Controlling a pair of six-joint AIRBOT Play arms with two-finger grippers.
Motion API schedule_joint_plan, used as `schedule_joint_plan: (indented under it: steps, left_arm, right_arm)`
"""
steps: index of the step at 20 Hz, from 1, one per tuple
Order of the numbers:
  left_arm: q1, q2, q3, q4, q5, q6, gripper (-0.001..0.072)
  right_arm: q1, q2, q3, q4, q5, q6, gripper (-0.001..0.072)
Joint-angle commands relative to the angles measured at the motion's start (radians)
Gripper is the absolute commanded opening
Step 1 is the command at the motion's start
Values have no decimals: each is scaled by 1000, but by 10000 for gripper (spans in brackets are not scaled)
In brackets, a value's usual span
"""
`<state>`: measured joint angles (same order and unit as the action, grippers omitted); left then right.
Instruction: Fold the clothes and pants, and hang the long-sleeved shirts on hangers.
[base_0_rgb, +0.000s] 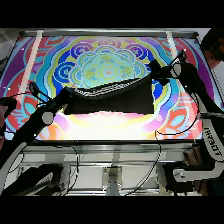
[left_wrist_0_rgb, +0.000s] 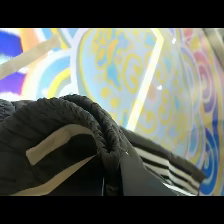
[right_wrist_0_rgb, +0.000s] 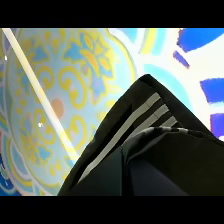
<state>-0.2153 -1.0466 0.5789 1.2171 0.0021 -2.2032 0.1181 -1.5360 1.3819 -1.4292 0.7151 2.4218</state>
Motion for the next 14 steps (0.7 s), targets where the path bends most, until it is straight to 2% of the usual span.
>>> schedule_joint_plan:
  steps: [1, 2, 3, 4, 5, 6, 7, 9, 10, 14]
  left_arm:
    - [1, -76, 1, 0, 161, -65, 23]
    - [1, -101, 1, 0, 216, -65, 30]
    - [1, -128, 1, 0, 280, -85, 79]
    - [1, -155, 2, 0, 337, -128, 181]
    - [1, -181, 2, 0, 391, -183, 244]
    - [1, -213, 6, 1, 447, -229, 347]
    - [1, -242, 12, 1, 487, -260, 423]
    - [1, -298, 34, 1, 534, -300, 435]
    - [1, -322, 46, 1, 555, -304, 435]
    - [20, -365, 84, 12, 590, -304, 435]
  right_arm:
    - [1, -60, 11, 13, -77, 85, 1]
    - [1, -73, 13, 31, -108, 102, 2]
    - [1, -87, 13, 49, -167, 126, 4]
    - [1, -101, 15, 83, -237, 137, 6]
    - [1, -122, 27, 138, -313, 136, 23]
    - [1, -142, 45, 178, -364, 136, 149]
    - [1, -167, 74, 201, -401, 134, 308]
    - [1, -204, 138, 198, -397, 112, 322]
    - [1, -218, 168, 197, -396, 86, 345]
    - [-5, -229, 259, 194, -369, -24, 345]
